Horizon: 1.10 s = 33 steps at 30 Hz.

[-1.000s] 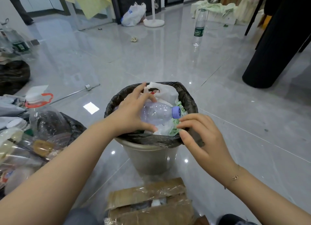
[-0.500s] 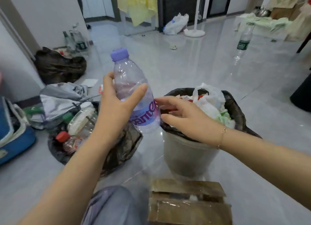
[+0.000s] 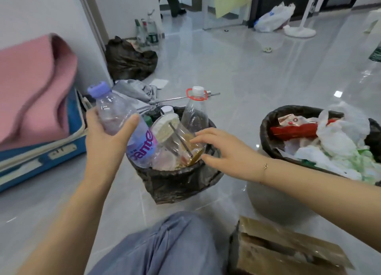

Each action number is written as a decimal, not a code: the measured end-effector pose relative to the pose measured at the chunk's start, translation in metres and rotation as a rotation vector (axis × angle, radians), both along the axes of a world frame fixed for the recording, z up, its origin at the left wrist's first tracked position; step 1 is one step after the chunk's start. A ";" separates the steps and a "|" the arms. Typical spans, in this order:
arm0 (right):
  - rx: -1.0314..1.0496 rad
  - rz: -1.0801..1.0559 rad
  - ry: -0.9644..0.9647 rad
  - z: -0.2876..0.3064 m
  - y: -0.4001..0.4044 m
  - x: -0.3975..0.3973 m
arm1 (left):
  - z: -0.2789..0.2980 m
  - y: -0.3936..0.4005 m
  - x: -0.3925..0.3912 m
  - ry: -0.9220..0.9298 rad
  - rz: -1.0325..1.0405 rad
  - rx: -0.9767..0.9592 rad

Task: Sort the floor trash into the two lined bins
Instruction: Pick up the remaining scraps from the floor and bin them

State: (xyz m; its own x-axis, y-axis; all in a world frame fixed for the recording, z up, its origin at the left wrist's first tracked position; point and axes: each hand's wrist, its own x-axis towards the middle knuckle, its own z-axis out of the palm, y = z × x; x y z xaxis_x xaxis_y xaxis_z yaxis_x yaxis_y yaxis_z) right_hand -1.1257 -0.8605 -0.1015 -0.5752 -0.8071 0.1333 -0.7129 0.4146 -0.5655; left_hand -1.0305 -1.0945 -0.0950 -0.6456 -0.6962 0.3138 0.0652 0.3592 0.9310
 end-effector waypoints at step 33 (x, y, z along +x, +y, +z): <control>-0.135 -0.315 -0.161 -0.060 -0.006 0.020 | -0.049 0.045 -0.081 -0.405 0.059 0.275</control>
State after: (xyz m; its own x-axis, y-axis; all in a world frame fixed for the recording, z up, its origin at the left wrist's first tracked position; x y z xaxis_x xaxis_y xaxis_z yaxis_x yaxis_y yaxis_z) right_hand -1.1055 -0.8660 -0.1617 -0.8148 -0.5685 0.1135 -0.4594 0.5138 -0.7246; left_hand -1.1118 -1.0496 -0.1441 -0.6346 -0.7572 -0.1548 -0.3344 0.0884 0.9383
